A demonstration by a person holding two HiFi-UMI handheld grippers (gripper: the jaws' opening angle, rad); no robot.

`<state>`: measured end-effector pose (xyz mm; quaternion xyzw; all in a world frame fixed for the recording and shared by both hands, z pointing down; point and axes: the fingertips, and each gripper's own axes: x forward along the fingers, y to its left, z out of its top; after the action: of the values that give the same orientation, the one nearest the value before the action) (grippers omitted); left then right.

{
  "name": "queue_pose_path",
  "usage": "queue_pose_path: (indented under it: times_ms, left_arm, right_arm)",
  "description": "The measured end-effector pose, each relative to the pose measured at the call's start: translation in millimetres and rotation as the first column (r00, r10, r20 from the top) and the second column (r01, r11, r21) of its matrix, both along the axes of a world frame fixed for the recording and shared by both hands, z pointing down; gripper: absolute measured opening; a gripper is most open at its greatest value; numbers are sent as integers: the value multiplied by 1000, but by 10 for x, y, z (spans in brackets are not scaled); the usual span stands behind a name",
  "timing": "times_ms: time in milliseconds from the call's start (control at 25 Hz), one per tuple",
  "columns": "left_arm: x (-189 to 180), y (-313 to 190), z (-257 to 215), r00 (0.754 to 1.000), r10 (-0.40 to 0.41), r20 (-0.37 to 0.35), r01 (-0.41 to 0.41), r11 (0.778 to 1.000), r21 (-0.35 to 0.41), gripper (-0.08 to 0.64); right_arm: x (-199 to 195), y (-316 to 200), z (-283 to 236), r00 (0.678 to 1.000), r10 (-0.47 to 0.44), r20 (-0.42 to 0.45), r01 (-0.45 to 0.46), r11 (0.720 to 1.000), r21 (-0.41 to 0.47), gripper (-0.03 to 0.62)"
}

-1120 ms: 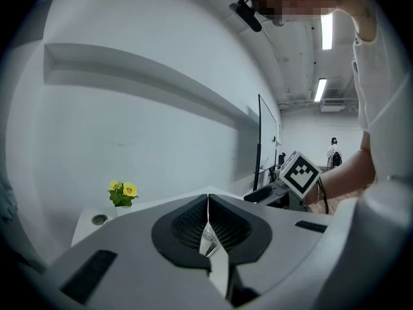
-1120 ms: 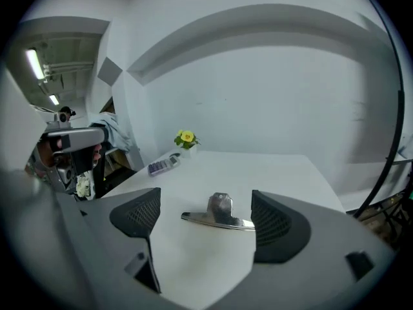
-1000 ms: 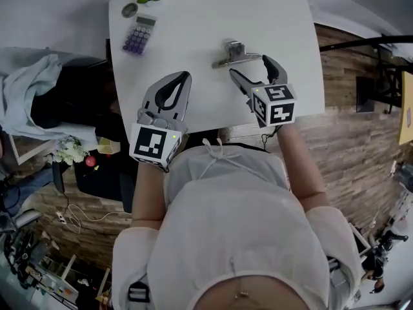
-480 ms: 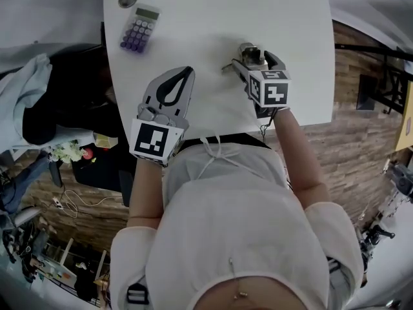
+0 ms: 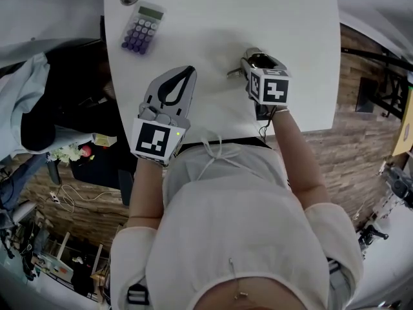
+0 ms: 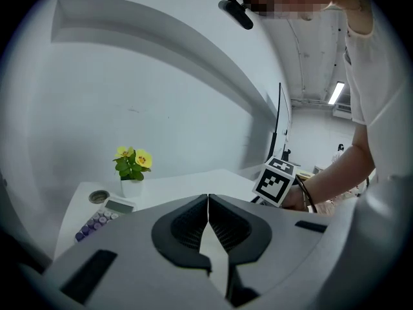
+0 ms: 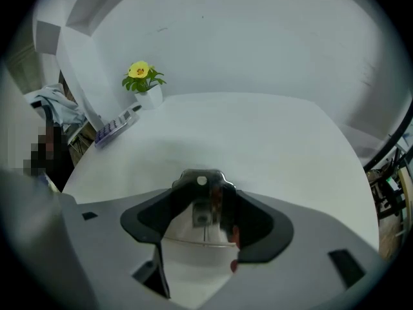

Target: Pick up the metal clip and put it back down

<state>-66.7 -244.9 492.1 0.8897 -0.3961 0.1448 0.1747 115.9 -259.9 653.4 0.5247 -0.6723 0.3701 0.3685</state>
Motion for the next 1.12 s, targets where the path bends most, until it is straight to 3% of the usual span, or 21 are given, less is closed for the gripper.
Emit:
queue_pose_path:
  times_ms: [280, 520, 840, 1120]
  left_arm:
    - [-54, -23, -60, 1000, -18, 10, 18, 1000, 8, 20]
    - [-24, 36, -249, 1000, -27, 1, 27, 997, 66, 21]
    - [21, 79, -731, 998, -68, -14, 69, 975, 213, 20]
    - [161, 151, -1173, 996, -87, 3, 82, 950, 303, 20]
  right_arm:
    - [-2, -14, -22, 1000, 5, -19, -5, 1000, 2, 299]
    - [2, 66, -176, 1000, 15, 16, -15, 1000, 17, 298]
    - [111, -56, -843, 998, -1, 64, -12, 980, 199, 298]
    - [259, -82, -1635, 993, -51, 104, 5, 913, 408, 298]
